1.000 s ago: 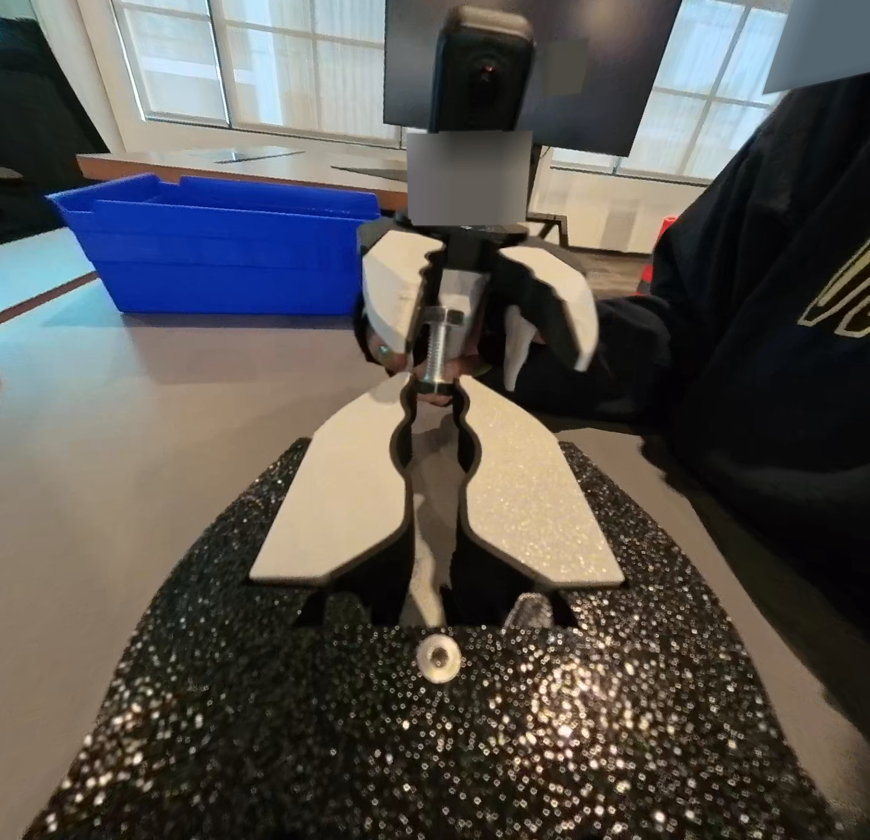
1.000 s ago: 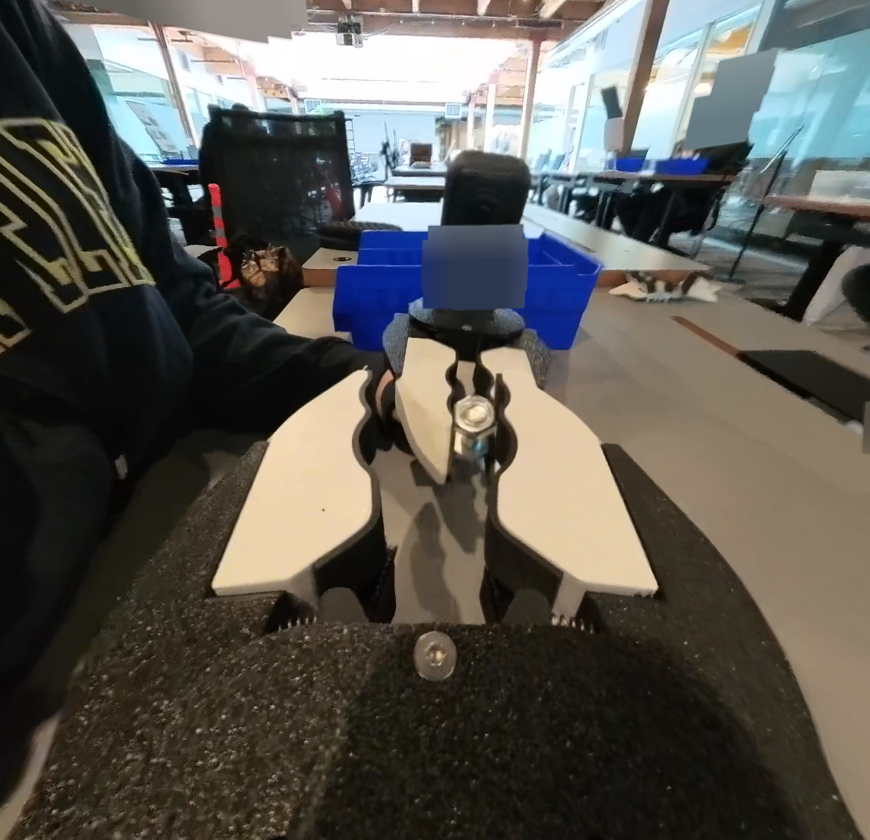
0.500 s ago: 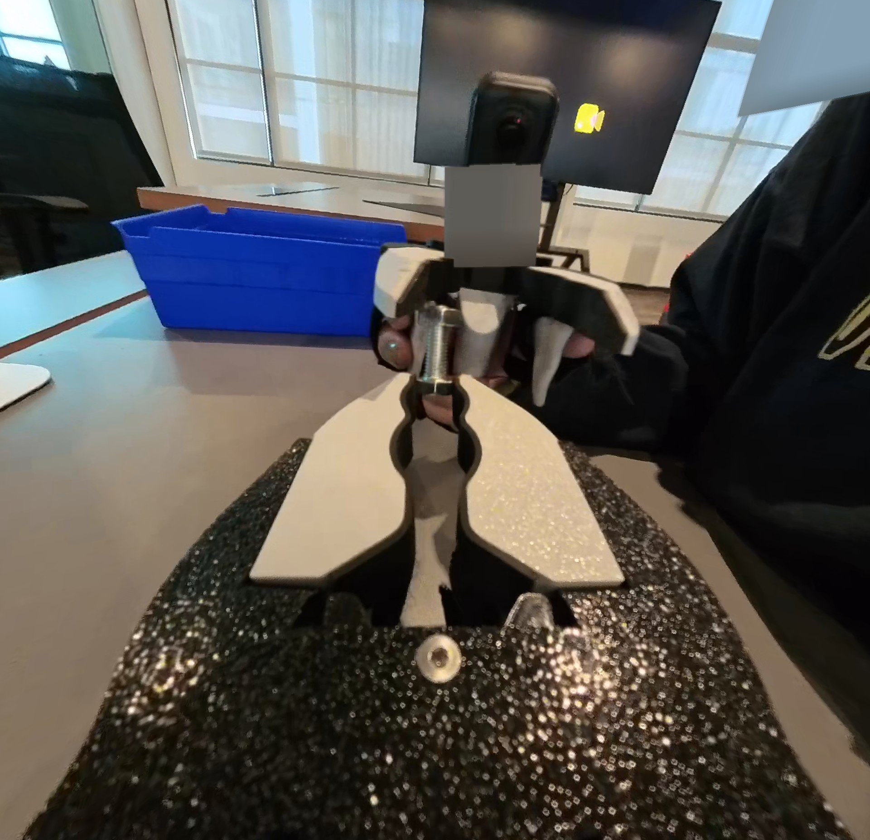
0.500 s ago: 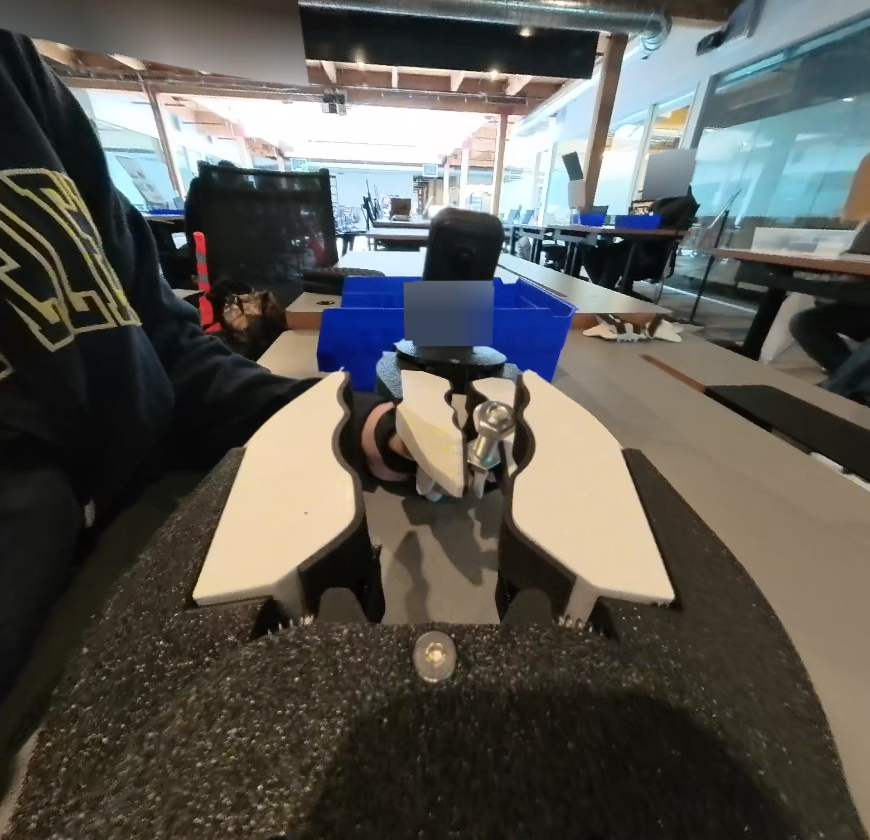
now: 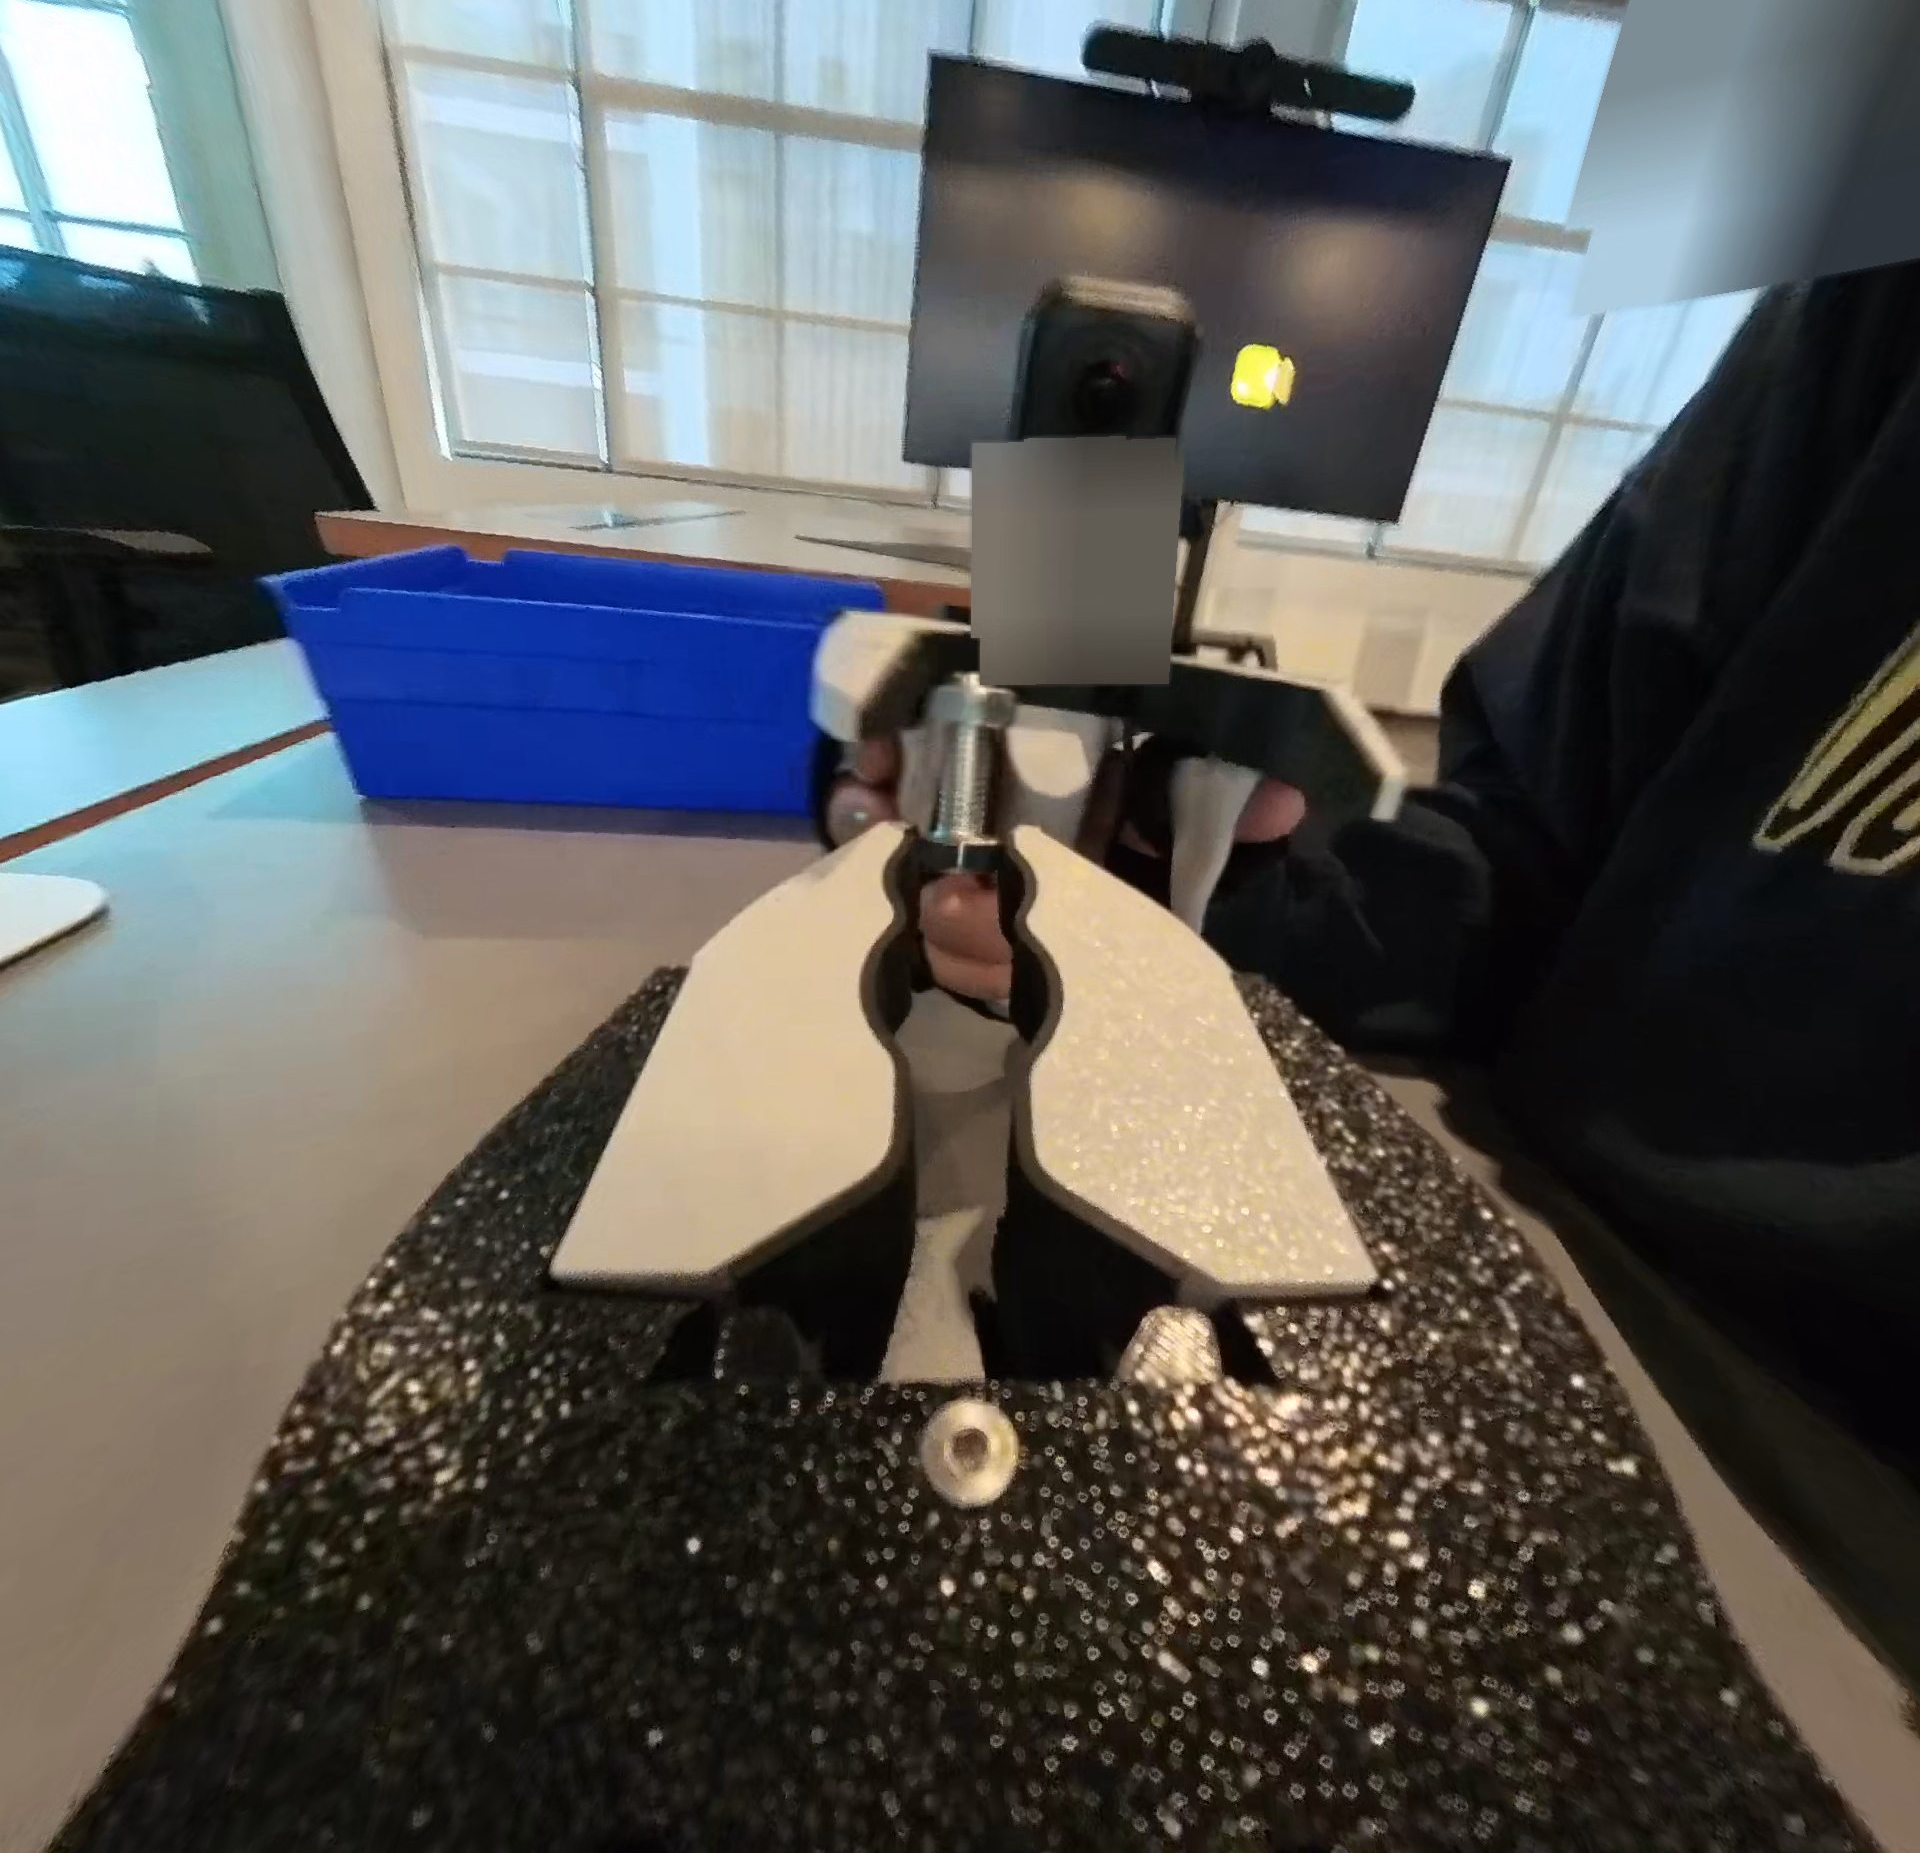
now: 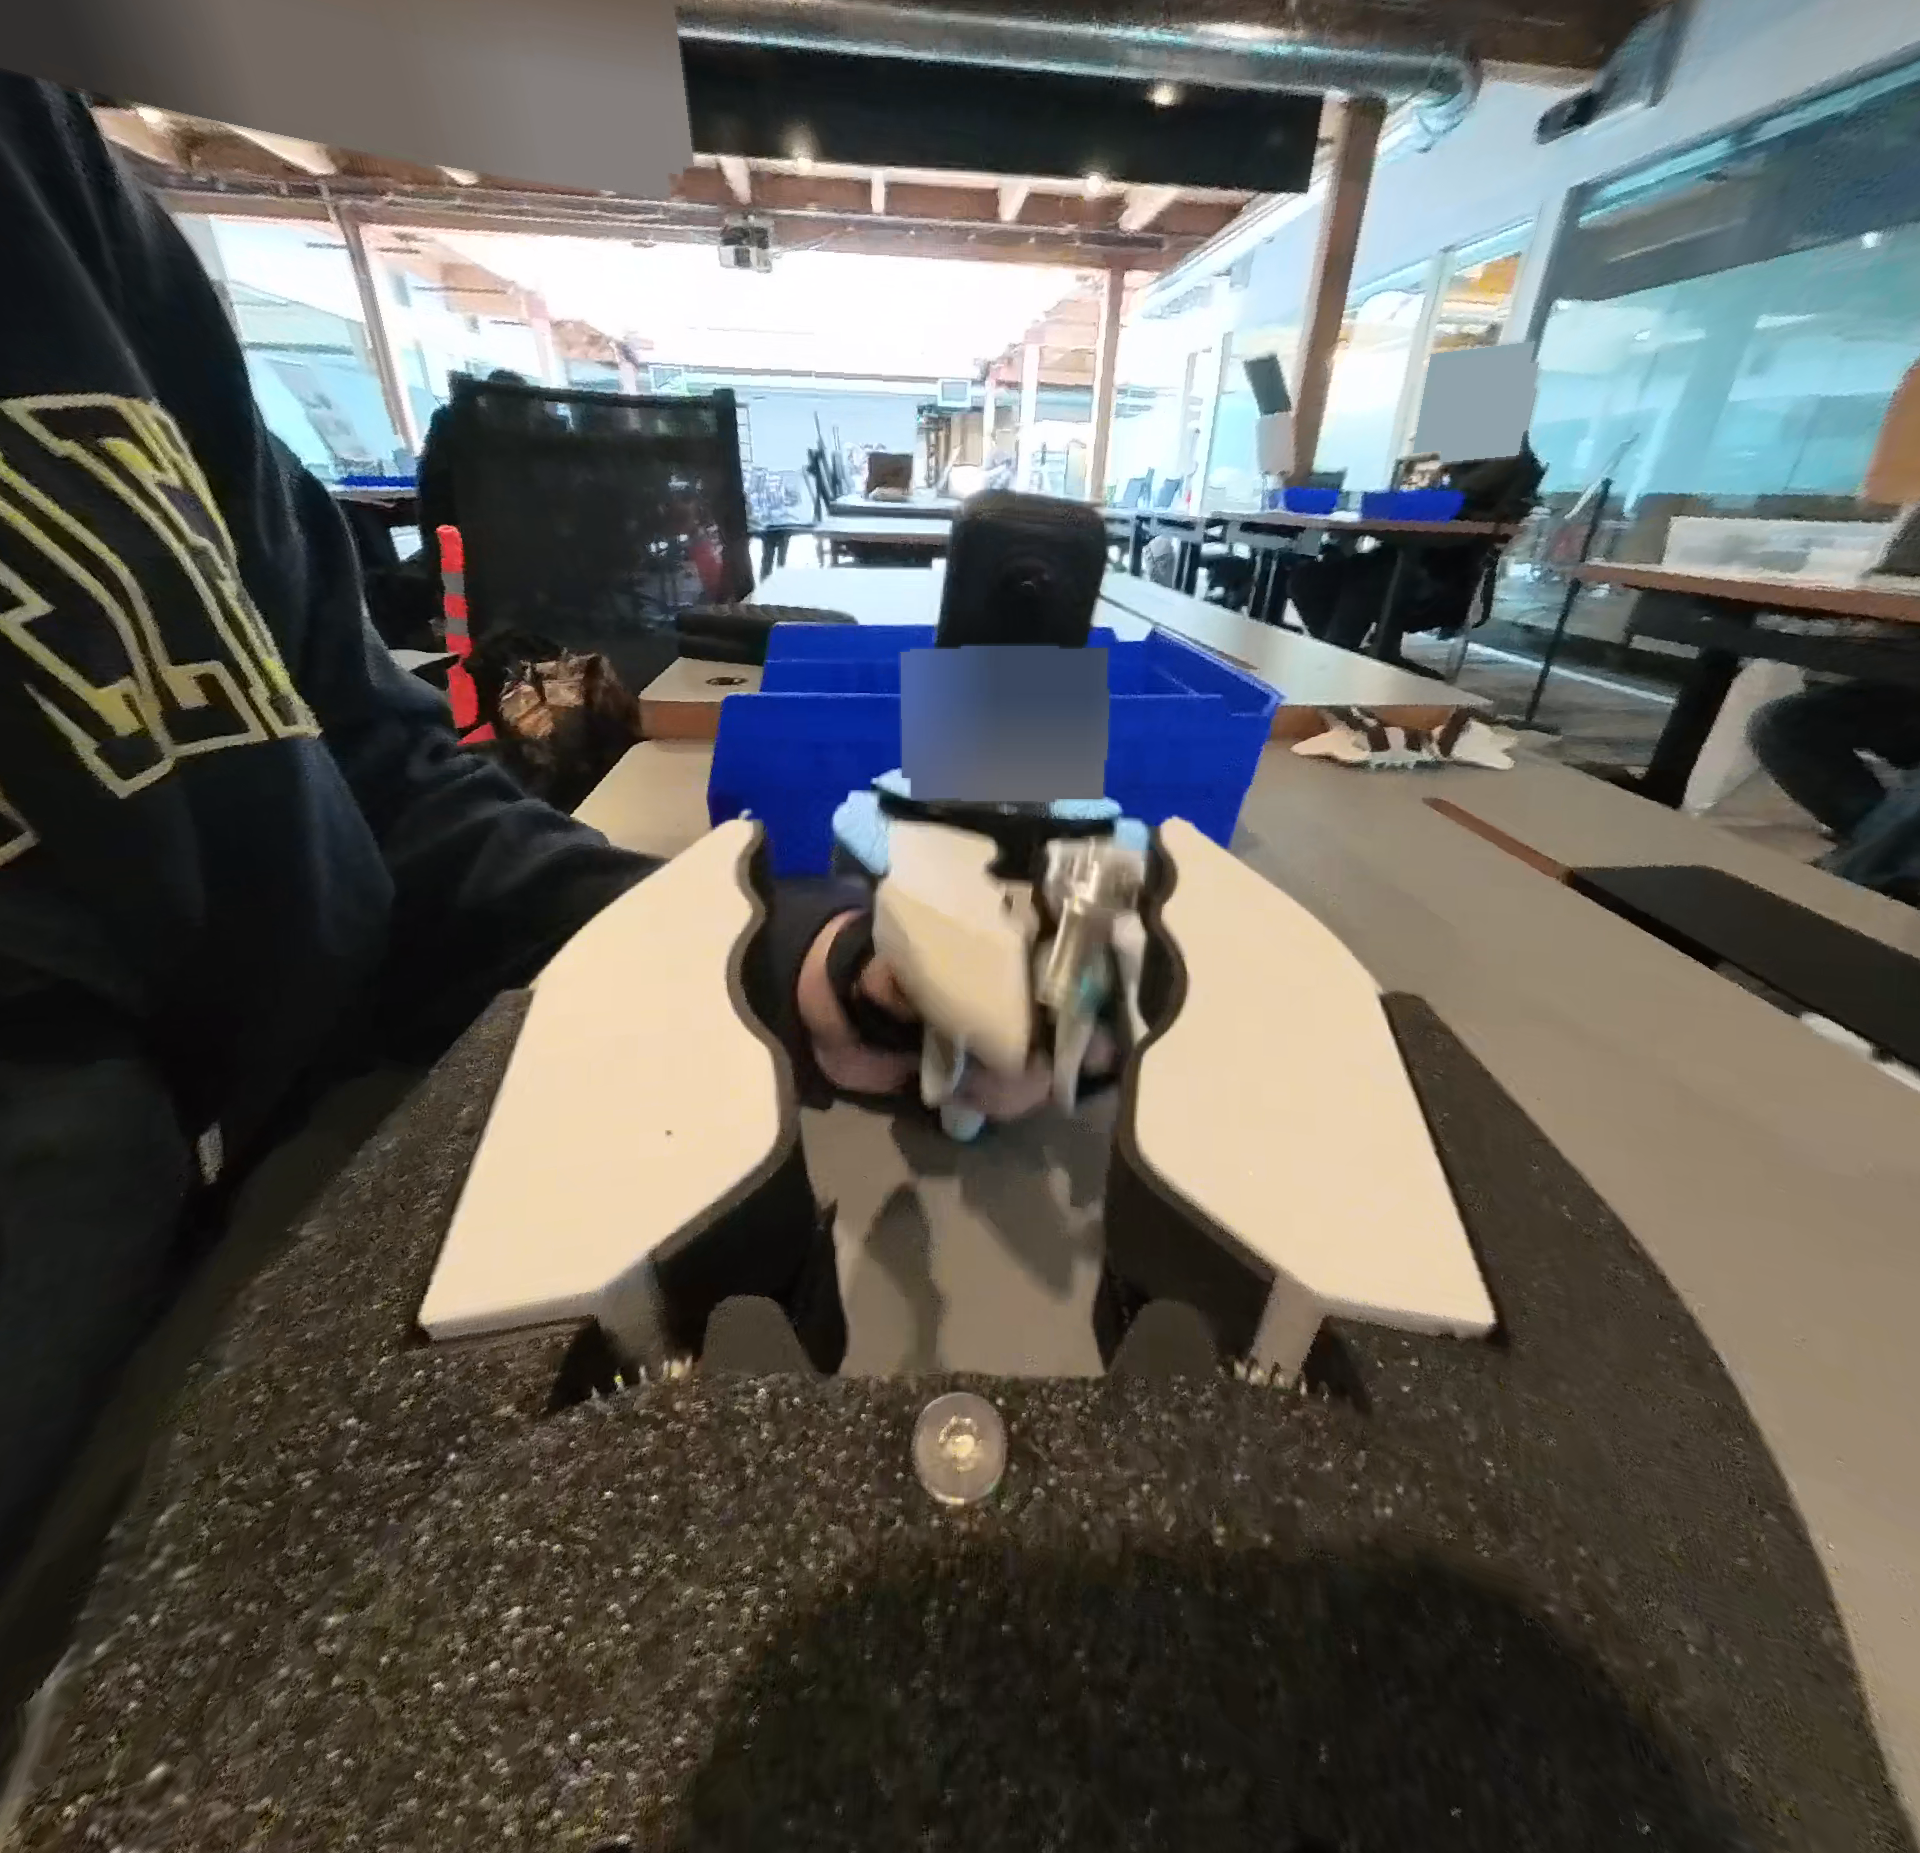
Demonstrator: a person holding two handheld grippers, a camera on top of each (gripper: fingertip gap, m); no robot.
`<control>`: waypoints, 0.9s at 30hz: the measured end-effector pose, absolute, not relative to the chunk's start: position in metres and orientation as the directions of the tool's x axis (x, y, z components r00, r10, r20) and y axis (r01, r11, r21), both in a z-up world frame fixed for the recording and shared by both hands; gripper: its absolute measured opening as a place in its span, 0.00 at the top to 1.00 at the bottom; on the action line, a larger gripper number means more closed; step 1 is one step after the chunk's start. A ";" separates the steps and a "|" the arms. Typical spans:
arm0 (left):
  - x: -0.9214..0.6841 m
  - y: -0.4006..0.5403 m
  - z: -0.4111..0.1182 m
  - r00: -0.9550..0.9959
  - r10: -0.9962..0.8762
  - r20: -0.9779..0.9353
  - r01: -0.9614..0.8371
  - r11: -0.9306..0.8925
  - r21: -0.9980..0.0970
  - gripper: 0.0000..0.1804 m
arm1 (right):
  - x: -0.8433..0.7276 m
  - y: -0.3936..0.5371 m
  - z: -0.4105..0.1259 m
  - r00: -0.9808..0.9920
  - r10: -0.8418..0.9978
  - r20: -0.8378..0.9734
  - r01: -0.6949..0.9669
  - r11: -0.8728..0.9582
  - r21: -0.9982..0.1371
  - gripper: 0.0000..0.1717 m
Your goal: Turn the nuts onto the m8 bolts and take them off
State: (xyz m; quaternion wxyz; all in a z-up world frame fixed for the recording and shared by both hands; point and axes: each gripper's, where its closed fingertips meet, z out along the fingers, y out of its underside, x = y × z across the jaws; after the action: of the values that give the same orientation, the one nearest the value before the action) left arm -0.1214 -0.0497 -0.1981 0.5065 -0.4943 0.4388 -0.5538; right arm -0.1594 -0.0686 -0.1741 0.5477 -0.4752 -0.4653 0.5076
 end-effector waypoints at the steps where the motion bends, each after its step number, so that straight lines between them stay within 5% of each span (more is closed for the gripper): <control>1: -0.127 -0.045 -0.194 0.018 -0.993 0.119 0.164 -0.114 -0.980 0.93 | -0.155 -0.066 -0.173 0.054 0.998 0.014 -0.121 0.020 -0.992 0.62; 4: -0.143 -0.036 -0.182 0.031 -0.986 0.165 0.265 -0.152 -0.952 0.92 | -0.145 -0.059 -0.163 0.080 0.997 -0.016 -0.197 0.000 -0.980 0.64; 11: -0.115 -0.056 -0.197 -0.037 -0.992 0.119 0.130 -0.123 -0.984 0.92 | -0.165 -0.069 -0.166 0.053 0.999 -0.006 -0.192 0.004 -0.981 0.57; 15: -0.131 -0.039 -0.188 0.063 -0.990 0.128 0.205 -0.113 -0.972 0.92 | -0.160 -0.065 -0.168 0.064 0.998 -0.009 -0.168 0.002 -0.986 0.57; 19: -0.155 -0.024 -0.177 0.107 -0.976 0.189 0.316 -0.146 -0.938 0.92 | -0.150 -0.057 -0.163 0.090 0.995 -0.034 -0.206 -0.014 -0.978 0.64; 27: -0.124 -0.043 -0.196 0.046 -0.993 0.110 0.143 -0.103 -0.984 0.92 | -0.149 -0.040 -0.172 0.177 0.981 -0.078 -0.149 -0.052 -0.987 0.81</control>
State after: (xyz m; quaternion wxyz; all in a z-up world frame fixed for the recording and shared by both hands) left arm -0.1244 -0.0431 -0.1963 0.5199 -0.5030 0.4224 -0.5462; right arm -0.1489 -0.0401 -0.1724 0.5618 -0.5223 -0.3983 0.5030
